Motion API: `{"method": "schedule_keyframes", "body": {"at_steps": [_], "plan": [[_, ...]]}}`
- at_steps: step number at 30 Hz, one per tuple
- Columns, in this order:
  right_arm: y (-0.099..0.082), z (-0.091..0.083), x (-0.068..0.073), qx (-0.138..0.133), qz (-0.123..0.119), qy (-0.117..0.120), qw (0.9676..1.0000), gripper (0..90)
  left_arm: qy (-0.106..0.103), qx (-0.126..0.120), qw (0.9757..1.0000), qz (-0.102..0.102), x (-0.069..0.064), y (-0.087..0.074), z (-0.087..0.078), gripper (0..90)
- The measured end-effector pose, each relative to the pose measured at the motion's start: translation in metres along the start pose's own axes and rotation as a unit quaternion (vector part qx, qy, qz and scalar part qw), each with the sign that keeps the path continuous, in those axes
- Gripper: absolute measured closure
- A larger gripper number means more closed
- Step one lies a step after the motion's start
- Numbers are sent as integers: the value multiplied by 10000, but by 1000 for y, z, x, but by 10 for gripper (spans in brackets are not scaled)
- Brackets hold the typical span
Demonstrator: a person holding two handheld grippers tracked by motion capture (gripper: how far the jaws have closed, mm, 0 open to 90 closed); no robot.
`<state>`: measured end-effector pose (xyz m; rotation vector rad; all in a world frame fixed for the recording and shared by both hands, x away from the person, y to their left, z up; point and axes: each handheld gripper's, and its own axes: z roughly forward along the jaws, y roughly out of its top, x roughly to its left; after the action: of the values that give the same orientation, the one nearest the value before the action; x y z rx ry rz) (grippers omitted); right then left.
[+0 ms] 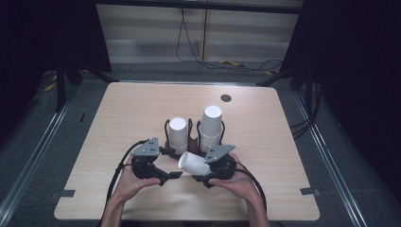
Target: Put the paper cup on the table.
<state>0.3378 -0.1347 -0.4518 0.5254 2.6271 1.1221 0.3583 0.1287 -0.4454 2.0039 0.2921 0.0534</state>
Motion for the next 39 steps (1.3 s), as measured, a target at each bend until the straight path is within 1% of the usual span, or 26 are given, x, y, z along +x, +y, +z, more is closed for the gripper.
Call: {"method": "schedule_keyframes", "body": {"at_steps": [2,5,7,8,10,11,12,13,14,15,16,18,19,20,21,23,25,28,29,32,33,34,36,37,38,39], "plan": [[1,-1,0,10,1,36,10000,261,-31,83,10000,25,-1,1,0,161],[2,-2,-1,116,-22,90,9999,260,-29,229,9997,93,-1,3,1,163],[4,-1,-1,164,-37,132,9998,260,-19,265,9996,110,0,5,1,164],[5,-1,-2,192,-64,115,9997,259,-20,254,9996,82,-1,6,1,165],[7,-1,-3,242,-74,94,9996,259,-9,275,9995,160,-1,7,2,180],[7,-1,-3,254,-73,103,9996,259,61,287,9993,228,-1,7,2,186],[8,-1,-4,278,-107,121,9995,259,78,300,9992,240,-1,7,3,186],[9,-1,-3,343,-113,109,9993,259,34,318,9992,223,-1,7,4,186],[10,-1,-4,397,-176,89,9990,259,41,350,9991,229,-2,8,4,185],[11,-2,-4,426,-185,91,9989,259,21,382,9990,241,-2,8,6,185],[12,-1,-5,445,-200,134,9987,259,15,438,9987,261,-1,8,6,184],[14,-1,-5,493,-250,171,9983,259,10,506,9985,191,-1,8,8,175],[15,0,-5,524,-269,225,9980,258,22,566,9982,191,-1,8,8,170],[16,1,-5,594,-288,236,9975,259,-20,616,9978,224,-1,8,9,166],[17,2,-5,659,-301,219,9971,259,-8,620,9979,204,-1,8,9,168],[19,3,-5,717,-354,246,9965,259,27,746,9969,239,0,8,8,162],[21,4,-6,764,-369,248,9961,259,35,766,9968,230,1,9,8,163],[25,5,-5,833,-433,247,9953,259,44,825,9963,224,2,8,8,178],[25,5,-5,862,-489,260,9947,259,67,847,9961,229,2,8,9,190],[28,7,-4,956,-536,239,9937,259,29,971,9950,241,2,8,10,210],[28,8,-4,967,-553,279,9934,259,47,997,9948,222,2,8,10,215],[29,9,-4,1017,-541,251,9930,259,67,1050,9941,275,2,9,11,215],[30,9,-4,1051,-563,263,9925,259,79,1060,9940,252,2,11,11,215],[30,10,-4,1071,-601,240,9921,259,104,1099,9936,242,3,12,11,214],[31,10,-4,1136,-619,227,9913,259,99,1118,9935,203,3,12,12,224],[32,10,-4,1165,-600,206,9912,259,87,1163,9929,242,4,13,12,232]]}}
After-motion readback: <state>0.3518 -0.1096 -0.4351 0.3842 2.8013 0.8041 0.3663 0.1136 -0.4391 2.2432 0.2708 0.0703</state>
